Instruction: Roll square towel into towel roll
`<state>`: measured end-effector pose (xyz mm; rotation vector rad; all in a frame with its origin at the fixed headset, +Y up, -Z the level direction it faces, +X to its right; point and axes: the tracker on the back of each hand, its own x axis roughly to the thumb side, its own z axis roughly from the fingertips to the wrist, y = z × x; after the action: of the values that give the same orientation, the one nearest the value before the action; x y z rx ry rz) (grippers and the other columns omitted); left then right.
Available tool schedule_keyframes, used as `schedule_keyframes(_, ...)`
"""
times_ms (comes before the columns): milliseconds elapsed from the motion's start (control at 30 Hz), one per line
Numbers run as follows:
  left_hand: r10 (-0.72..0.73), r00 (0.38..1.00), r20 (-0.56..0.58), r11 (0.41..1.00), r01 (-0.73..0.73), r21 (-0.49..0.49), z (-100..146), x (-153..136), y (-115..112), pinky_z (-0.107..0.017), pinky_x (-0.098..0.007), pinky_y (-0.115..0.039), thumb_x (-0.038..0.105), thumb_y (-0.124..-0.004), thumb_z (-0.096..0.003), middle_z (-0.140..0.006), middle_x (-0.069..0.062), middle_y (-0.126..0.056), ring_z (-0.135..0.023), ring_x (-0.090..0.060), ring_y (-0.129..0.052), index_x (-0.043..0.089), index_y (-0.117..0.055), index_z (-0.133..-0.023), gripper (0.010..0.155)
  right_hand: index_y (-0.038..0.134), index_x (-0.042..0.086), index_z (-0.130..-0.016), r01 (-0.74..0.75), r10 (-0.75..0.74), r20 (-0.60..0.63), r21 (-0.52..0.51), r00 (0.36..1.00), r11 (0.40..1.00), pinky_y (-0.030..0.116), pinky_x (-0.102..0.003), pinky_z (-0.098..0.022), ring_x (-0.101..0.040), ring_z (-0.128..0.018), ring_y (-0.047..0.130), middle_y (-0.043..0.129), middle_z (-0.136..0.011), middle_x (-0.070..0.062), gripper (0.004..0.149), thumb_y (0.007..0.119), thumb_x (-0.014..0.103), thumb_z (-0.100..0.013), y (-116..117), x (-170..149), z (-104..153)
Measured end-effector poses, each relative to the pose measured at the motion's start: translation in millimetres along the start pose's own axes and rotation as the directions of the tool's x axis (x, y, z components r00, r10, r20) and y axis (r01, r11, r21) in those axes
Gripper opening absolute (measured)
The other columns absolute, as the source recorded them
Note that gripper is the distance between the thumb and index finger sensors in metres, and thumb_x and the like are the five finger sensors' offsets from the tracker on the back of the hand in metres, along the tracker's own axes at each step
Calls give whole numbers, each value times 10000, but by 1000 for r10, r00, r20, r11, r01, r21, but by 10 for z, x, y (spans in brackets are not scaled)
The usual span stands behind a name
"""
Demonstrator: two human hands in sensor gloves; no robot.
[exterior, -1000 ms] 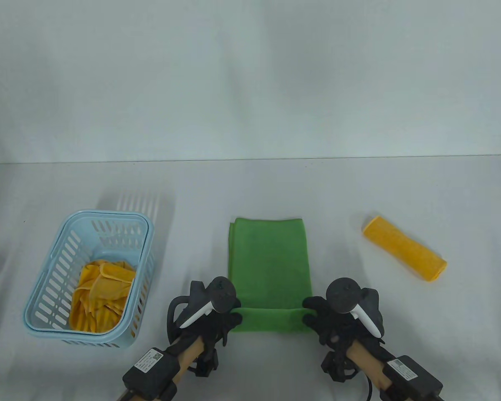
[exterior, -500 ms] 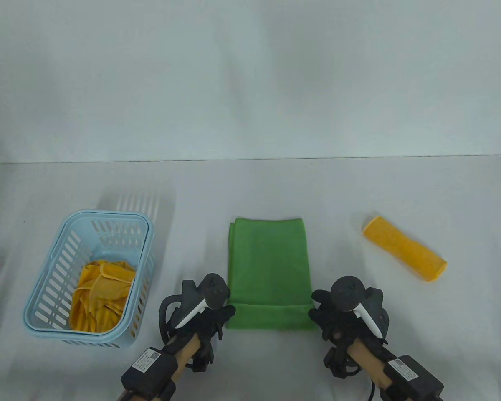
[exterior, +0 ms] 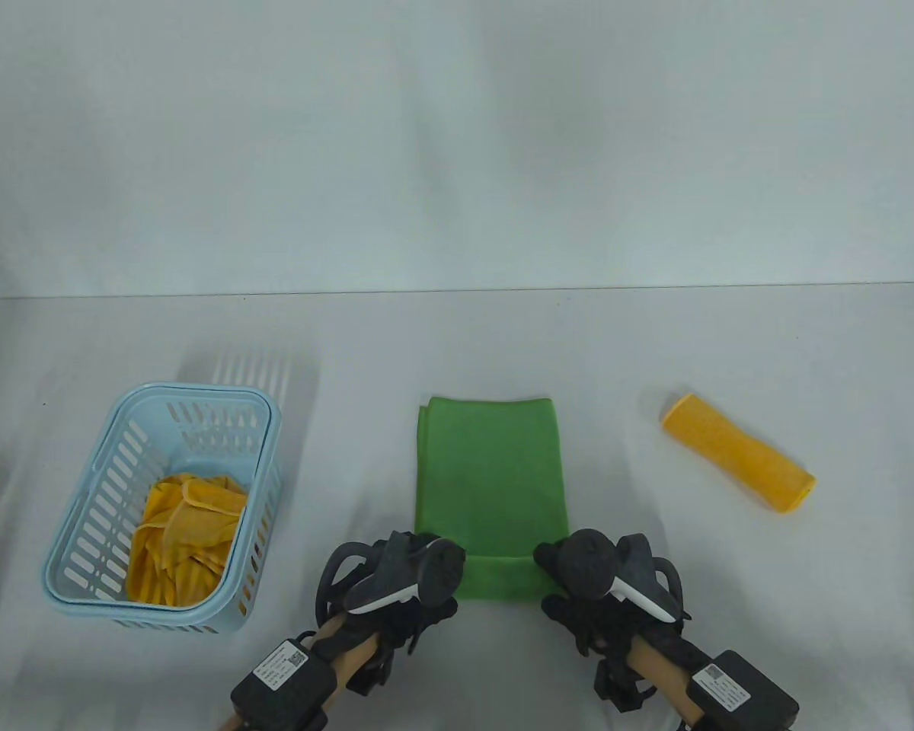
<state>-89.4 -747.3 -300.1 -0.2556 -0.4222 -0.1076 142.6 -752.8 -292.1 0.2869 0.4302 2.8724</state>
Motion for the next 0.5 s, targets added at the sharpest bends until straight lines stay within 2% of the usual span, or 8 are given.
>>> schedule_keyframes(267, -8, 1000, -30, 999, 7, -47, -53, -31, -118, -778, -454, -613, 523, -793, -345, -1109, 100, -476, -1028, -173, -630, 396, -440, -1038, 788, 492, 379, -952, -139, 138, -26, -20, 990, 990, 540, -553, -699, -284, -987, 572, 504, -1046, 104, 730, 824, 483, -310, 131, -11, -51)
schedule_keyframes(367, -8, 999, -37, 999, 6, -50, -60, -44, -125, -780, -439, -613, 493, -791, -362, -1107, 110, -459, -1027, -161, -618, 404, -421, -1037, 775, 538, 380, -936, -129, 127, -32, -53, 991, 990, 568, -546, -687, -282, -969, 616, 554, -1028, 106, 668, 814, 444, -331, 120, -8, -57)
schedule_keyframes(500, 24, 999, -44, 998, -26, -55, -65, -60, -123, -784, -435, -607, 451, -720, -410, -1108, 115, -463, -1027, -159, -615, 408, -434, -1038, 691, 584, 383, -919, -56, 54, -42, -63, 998, 996, 587, -541, -674, -279, -950, 646, 596, -1013, 105, 558, 721, 408, -379, 95, -46, -67)
